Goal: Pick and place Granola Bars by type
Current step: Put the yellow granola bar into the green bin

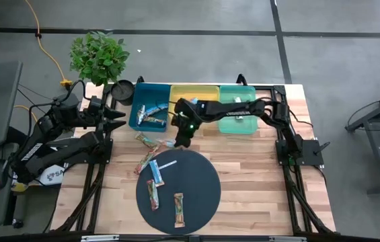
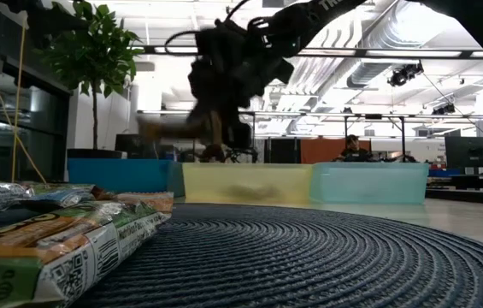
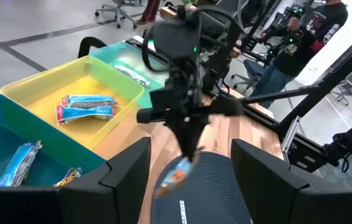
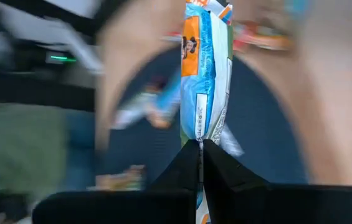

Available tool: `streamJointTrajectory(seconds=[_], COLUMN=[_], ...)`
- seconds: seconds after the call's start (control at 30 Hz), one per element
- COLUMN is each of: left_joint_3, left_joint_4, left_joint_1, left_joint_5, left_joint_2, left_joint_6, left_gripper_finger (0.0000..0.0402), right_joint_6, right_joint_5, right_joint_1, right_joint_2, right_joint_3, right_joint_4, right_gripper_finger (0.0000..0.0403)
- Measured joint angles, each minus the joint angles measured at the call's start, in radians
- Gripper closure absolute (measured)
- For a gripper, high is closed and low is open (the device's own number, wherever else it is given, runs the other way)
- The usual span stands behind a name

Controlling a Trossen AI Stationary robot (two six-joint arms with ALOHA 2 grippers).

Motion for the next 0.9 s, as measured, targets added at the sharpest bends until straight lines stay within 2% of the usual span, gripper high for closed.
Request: streamJointTrajectory(seconds=[0.13,0.47,0.73,0.9], left_joint_3=[0.0,0.0,0.0,0.0], left_joint_4=[0.0,0.0,0.0,0.0], left_joint_1=[0.0,0.0,0.0,0.0], left_joint_5=[0.0,0.002,0.002,0.002], left_joint_2=[0.0,0.0,0.0,0.0], left_joint_6=[0.0,0.0,0.0,0.0], left_gripper_finger=[0.0183,0.0183,0.0183,0.0183], right_joint_6=[0.086,0.278,0.324,0.312], right_joint_5=[-0.167,-0.393,-0.406,-0.356], right_joint_1=[-0.007,-0.012,-0.012,-0.012], right_joint_2=[0.0,0.0,0.0,-0.002], right_joint_3=[0.029,0.073,0.073,0.073], right_joint_4=[0.106,0.403,0.475,0.474], right_gripper_finger=[0.0402,0.0402,0.0402,0.0402])
